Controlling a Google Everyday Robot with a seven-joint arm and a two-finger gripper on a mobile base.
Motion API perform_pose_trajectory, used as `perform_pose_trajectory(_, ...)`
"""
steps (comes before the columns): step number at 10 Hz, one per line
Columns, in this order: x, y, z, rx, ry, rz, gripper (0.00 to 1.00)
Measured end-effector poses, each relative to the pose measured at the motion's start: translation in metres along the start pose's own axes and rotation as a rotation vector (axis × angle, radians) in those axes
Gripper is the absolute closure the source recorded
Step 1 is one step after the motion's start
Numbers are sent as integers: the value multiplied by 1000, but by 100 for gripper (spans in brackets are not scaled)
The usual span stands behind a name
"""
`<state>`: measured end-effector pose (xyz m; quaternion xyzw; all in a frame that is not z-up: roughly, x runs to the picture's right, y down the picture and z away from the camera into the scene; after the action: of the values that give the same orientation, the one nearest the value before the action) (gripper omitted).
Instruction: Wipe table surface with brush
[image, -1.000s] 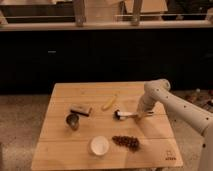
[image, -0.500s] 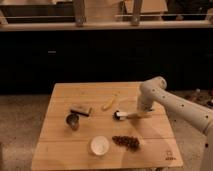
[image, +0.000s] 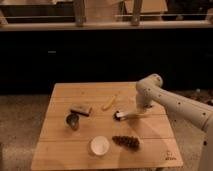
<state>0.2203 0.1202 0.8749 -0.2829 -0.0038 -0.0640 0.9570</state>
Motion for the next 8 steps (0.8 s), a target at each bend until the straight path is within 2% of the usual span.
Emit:
perform_pose_trajectory(4,-5,4,-5,-23,45,-51,98)
perform_pose_trajectory(6,3,12,-7,-42,66,-52,98)
perform_pose_trajectory(8,26,21,-8,-58,92,-21,98)
